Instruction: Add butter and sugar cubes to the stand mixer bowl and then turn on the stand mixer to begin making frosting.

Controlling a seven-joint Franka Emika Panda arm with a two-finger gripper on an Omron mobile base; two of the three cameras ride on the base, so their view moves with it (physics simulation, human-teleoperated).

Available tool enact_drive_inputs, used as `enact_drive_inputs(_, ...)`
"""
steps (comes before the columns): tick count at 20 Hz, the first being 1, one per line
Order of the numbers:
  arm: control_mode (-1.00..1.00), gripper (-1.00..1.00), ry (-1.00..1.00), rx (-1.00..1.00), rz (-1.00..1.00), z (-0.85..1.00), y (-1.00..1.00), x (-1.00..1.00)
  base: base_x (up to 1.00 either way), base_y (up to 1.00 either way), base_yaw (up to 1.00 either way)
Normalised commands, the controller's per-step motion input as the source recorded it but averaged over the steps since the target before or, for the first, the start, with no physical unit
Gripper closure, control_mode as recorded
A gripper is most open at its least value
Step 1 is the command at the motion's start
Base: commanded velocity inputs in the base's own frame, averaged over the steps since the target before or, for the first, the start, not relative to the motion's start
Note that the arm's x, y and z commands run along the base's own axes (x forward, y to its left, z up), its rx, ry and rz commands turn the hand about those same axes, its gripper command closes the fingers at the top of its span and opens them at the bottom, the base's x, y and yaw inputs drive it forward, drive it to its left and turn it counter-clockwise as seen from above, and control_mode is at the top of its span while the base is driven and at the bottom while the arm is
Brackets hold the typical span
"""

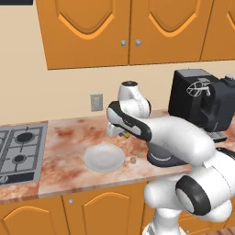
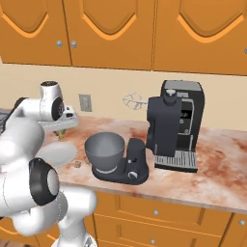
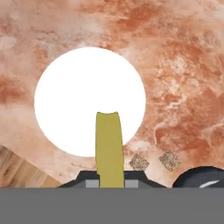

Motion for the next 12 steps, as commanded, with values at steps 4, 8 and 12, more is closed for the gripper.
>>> enact_drive_inputs(4, -1.0, 1.0, -0.04, 0.0, -0.1, 0.7, -0.55, -0.43, 0.0, 0.0, 0.0)
enact_drive_inputs(8, -1.0, 1.0, -0.02, 0.0, -0.18, 0.2, -0.8, -0.18, 0.0, 0.0, 0.0)
enact_drive_inputs(12, -1.0, 1.0, 0.0, 0.0, -0.18, 0.14, -0.98, -0.16, 0.0, 0.0, 0.0)
